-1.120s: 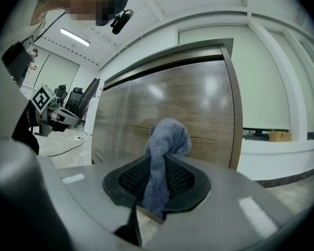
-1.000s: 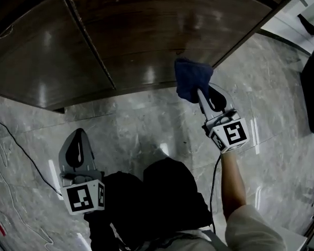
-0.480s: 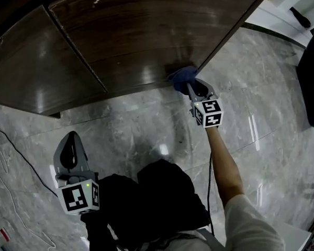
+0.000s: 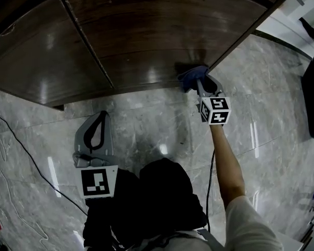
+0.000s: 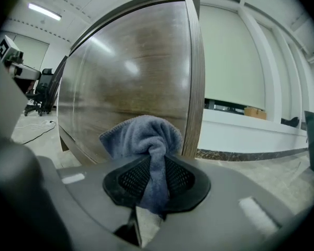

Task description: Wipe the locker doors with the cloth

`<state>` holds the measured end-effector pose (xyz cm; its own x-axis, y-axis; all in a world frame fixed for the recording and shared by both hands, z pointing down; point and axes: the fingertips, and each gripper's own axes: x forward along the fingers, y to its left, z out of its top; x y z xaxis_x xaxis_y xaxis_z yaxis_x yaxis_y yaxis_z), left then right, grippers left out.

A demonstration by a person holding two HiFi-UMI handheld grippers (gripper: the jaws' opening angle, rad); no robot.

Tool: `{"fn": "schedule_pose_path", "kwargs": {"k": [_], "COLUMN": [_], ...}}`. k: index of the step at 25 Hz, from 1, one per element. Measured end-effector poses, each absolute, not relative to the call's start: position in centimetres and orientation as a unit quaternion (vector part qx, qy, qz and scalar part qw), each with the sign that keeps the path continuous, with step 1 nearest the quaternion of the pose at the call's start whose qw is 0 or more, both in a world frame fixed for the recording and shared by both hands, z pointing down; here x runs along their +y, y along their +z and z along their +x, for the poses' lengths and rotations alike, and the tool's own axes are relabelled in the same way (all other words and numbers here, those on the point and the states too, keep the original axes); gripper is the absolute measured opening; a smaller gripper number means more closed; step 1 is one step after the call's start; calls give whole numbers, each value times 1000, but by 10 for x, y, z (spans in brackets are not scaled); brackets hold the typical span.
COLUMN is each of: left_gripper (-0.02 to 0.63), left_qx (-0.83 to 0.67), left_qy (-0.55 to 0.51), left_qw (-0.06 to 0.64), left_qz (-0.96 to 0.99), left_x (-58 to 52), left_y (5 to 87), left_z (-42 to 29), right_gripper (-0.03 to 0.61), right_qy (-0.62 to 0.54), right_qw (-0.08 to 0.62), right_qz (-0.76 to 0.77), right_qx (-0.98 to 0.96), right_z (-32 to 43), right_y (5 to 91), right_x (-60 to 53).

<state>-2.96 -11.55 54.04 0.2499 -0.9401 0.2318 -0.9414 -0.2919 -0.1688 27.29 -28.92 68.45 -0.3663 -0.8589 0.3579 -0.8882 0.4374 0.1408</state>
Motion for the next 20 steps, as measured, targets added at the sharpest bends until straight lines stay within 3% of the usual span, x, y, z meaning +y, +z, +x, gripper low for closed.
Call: {"fn": "schedule_pose_path", "kwargs": {"k": [20], "left_gripper": [3], "left_qx": [-564], "left_qy": [115], "left_qw": [-35], "left_qz": [817], "left_x": [-120], "left_y": [490], "left_z": [18], "right_gripper": [77], "right_qy": [-193], "right_qw": [147], "right_qz": [506], "right_qx": [-828], "right_z": [257], "right_y": [416], "right_x": [-294]}}
